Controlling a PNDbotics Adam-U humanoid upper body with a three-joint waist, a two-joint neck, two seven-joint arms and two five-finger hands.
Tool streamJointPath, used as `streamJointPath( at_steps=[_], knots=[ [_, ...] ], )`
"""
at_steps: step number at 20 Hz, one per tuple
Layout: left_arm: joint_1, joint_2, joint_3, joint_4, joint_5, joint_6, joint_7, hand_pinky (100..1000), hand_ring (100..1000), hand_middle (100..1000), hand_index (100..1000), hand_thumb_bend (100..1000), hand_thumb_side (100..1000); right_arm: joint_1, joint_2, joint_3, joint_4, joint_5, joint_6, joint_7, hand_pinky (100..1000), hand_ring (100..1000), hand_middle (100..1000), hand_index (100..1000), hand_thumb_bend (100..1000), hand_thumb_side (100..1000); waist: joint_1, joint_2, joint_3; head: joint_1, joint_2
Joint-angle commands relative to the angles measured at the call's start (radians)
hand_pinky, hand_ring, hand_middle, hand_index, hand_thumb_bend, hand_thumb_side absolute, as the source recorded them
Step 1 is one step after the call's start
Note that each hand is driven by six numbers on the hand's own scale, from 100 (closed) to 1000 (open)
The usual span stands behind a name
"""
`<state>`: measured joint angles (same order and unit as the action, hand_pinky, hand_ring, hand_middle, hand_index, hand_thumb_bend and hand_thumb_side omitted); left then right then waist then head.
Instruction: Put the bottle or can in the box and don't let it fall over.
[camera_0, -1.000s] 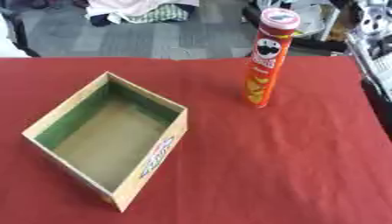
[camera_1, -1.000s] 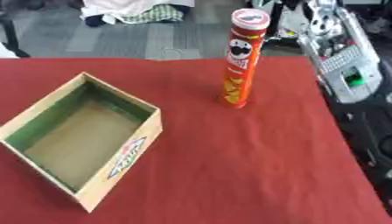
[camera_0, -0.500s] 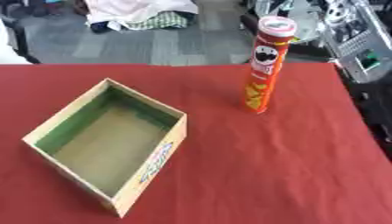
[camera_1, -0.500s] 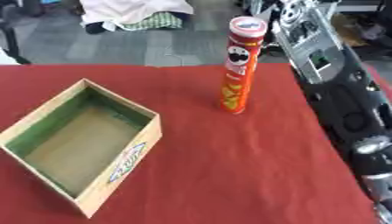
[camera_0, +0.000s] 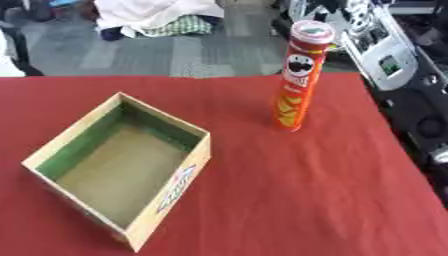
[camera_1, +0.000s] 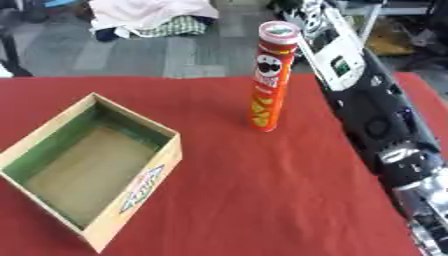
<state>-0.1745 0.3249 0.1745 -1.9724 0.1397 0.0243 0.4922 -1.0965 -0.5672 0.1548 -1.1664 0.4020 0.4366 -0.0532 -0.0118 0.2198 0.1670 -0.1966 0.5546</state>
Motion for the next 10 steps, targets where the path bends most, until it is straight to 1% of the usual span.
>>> streamJointPath(
  at_steps=[1, 5, 10],
  knots=[
    [-0.002, 0.03, 0.003, -0.013, 0.0, -0.001, -0.001, 802, 826, 786, 699, 615, 420, -0.024, -0.025, -0.005, 0.022, 0.026, -0.009, 0.019, 812, 924, 915, 857, 319, 1000, 0.005, -0.016, 0.0, -0.002, -0.008],
    [-0.002, 0.03, 0.003, -0.013, 0.0, -0.001, 0.0, 802, 826, 786, 699, 615, 420, -0.018, -0.035, -0.004, 0.04, 0.047, -0.015, 0.05, 836, 936, 922, 862, 322, 1000, 0.004, -0.016, -0.001, -0.001, -0.009],
    [-0.001, 0.03, 0.004, -0.013, -0.001, -0.001, 0.0, 802, 826, 786, 699, 615, 420, -0.005, -0.046, -0.006, 0.045, 0.057, -0.019, 0.081, 844, 940, 924, 866, 320, 1000, 0.003, -0.015, -0.002, 0.001, -0.013]
  ],
)
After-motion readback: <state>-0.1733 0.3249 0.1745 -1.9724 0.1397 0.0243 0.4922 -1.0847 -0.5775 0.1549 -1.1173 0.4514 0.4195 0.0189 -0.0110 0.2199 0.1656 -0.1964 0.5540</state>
